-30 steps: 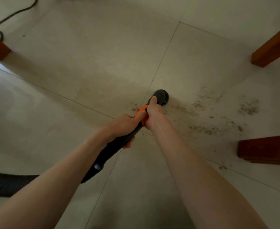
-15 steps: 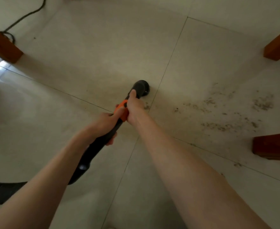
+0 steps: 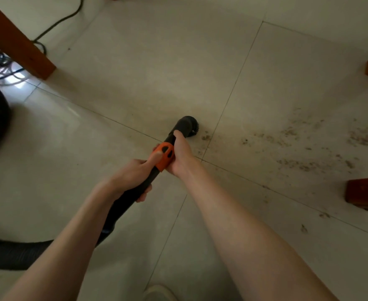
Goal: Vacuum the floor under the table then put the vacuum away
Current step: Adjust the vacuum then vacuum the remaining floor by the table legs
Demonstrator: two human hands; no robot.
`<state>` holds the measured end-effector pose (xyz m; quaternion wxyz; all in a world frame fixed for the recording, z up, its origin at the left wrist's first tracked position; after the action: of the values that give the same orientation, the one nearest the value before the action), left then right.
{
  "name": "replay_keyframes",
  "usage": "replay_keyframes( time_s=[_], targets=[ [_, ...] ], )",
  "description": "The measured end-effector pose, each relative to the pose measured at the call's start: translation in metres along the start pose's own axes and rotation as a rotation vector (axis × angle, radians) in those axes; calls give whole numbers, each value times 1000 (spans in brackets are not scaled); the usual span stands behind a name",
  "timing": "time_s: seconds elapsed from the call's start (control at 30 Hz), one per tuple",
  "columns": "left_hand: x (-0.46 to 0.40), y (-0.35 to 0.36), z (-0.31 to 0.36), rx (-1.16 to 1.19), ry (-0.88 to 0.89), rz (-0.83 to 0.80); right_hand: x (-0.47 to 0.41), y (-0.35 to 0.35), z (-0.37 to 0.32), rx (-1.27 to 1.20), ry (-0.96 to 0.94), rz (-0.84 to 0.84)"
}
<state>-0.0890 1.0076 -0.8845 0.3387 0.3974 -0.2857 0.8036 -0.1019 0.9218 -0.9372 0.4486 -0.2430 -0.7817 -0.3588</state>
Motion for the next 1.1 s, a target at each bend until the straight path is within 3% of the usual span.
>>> replay_keyframes(
  time_s=[0.17, 1.1],
  targets=[
    [5, 6, -4, 36, -35, -12, 7, -4, 7, -52, -17, -50],
    [6, 52, 2, -108, 28, -14, 34, -57, 5, -89, -41, 74]
  ],
)
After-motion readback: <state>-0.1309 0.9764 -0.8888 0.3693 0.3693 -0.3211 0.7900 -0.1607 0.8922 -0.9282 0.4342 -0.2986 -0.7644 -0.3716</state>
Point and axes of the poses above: each hand's wrist, its own x-axis away from the middle knuckle, its own y-axis out of the palm, z = x × y, the point moved 9 cm from there along -x, towards the middle knuckle, and after that the axes turned 14 degrees about x, right-handed, at the moved point
